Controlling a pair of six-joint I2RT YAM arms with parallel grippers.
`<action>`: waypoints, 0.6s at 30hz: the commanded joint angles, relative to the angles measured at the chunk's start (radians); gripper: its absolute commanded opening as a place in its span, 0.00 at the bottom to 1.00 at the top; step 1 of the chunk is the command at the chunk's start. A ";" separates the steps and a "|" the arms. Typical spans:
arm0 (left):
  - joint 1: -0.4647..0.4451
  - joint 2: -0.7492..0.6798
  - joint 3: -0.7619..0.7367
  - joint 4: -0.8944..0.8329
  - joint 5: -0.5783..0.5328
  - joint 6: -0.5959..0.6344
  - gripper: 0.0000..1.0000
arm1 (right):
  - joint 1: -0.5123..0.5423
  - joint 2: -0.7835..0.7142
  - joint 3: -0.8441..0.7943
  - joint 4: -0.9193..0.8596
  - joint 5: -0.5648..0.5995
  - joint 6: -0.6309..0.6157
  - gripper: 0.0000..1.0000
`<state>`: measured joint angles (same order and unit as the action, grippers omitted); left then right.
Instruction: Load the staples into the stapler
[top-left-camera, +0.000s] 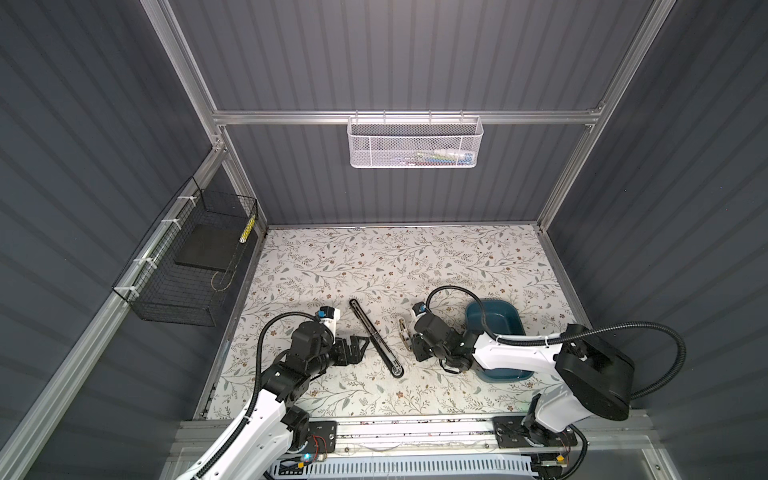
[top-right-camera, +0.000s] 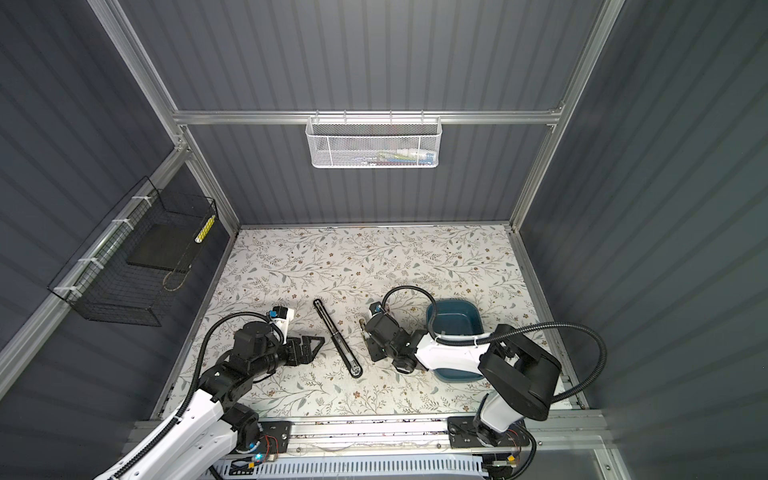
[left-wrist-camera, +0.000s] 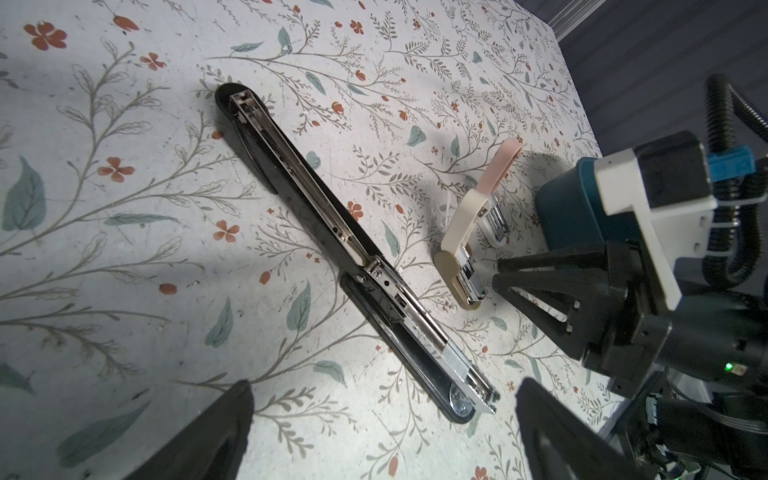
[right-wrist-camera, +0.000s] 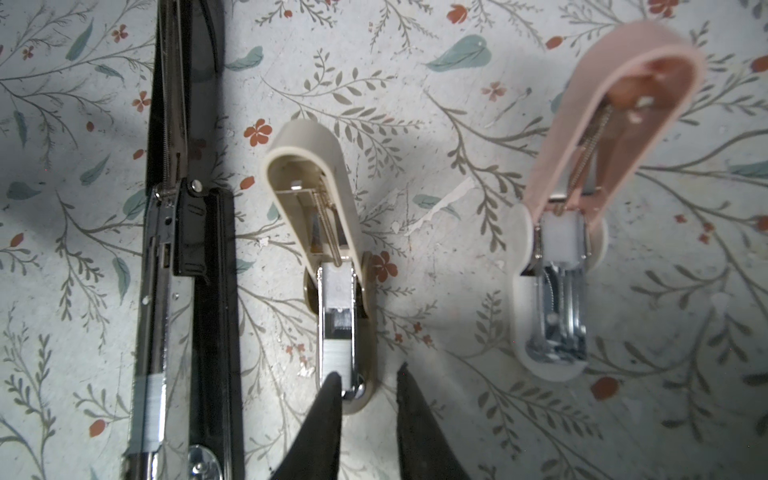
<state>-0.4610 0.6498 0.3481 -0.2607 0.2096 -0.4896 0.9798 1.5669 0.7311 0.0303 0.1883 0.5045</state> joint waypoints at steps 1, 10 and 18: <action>0.004 -0.003 -0.014 0.000 0.001 0.006 0.99 | 0.003 0.031 0.022 -0.007 -0.009 -0.007 0.26; 0.004 -0.007 -0.015 0.001 0.001 0.004 0.99 | 0.002 0.061 0.042 -0.031 -0.004 0.001 0.26; 0.004 -0.015 -0.016 -0.001 0.001 0.005 0.99 | 0.003 0.085 0.090 -0.088 0.007 0.005 0.25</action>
<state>-0.4610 0.6495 0.3481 -0.2604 0.2096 -0.4900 0.9798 1.6352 0.7856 -0.0082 0.1810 0.5060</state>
